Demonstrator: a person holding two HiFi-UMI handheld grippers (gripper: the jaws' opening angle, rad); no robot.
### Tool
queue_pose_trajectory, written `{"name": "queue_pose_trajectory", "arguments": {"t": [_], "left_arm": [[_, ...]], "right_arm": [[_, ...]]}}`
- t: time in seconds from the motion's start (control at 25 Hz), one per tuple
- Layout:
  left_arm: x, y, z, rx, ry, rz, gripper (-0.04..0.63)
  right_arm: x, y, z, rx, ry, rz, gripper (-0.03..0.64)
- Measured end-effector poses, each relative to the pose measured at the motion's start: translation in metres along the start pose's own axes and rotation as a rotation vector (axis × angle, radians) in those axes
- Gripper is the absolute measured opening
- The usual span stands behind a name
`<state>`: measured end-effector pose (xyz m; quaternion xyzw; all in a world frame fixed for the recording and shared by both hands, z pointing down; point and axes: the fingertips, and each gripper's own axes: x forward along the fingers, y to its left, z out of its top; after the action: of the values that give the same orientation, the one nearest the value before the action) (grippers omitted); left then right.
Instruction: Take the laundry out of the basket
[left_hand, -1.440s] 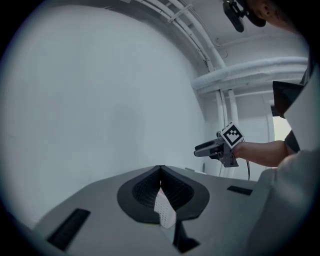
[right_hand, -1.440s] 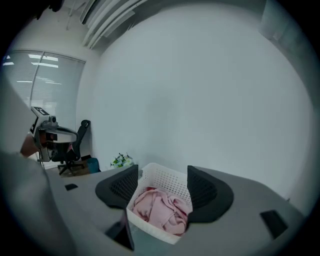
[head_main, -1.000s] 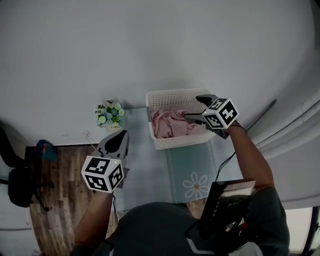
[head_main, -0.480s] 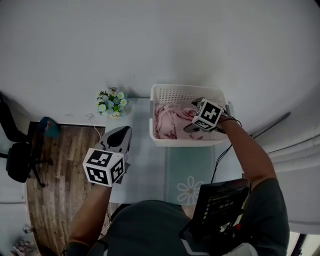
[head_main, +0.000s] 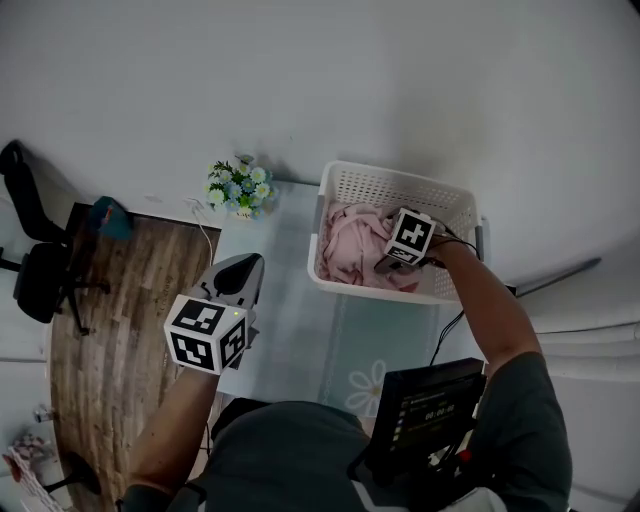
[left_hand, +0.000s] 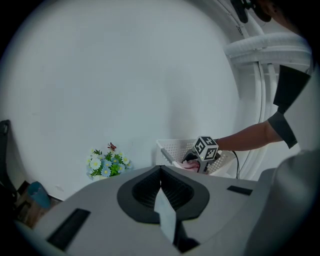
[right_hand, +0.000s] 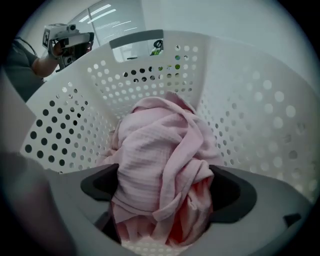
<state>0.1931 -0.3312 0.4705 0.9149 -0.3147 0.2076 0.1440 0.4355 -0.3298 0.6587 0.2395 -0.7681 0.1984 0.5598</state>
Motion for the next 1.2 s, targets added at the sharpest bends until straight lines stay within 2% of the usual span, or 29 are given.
{"name": "queue_pose_trajectory", "arguments": {"t": [0.28,0.44,0.92,1.2], "left_arm": [[0.002,-0.001,-0.013,-0.001,0.027,0.006,0.008],[0.002,0.002,-0.02,-0.008,0.039,0.01,0.008],[0.007,0.011,-0.031,-0.08,0.038,0.032,0.008],[0.005,0.017,-0.035,-0.099,0.034,0.047,0.008]], "right_arm": [[0.038,0.011,-0.003,-0.032,0.061,0.125,0.575],[0.06,0.024,-0.003,-0.06,0.087,0.173,0.577],[0.071,0.036,0.0,-0.111,0.126,0.133,0.567],[0.071,0.046,0.003,-0.148,0.128,0.131,0.475]]}}
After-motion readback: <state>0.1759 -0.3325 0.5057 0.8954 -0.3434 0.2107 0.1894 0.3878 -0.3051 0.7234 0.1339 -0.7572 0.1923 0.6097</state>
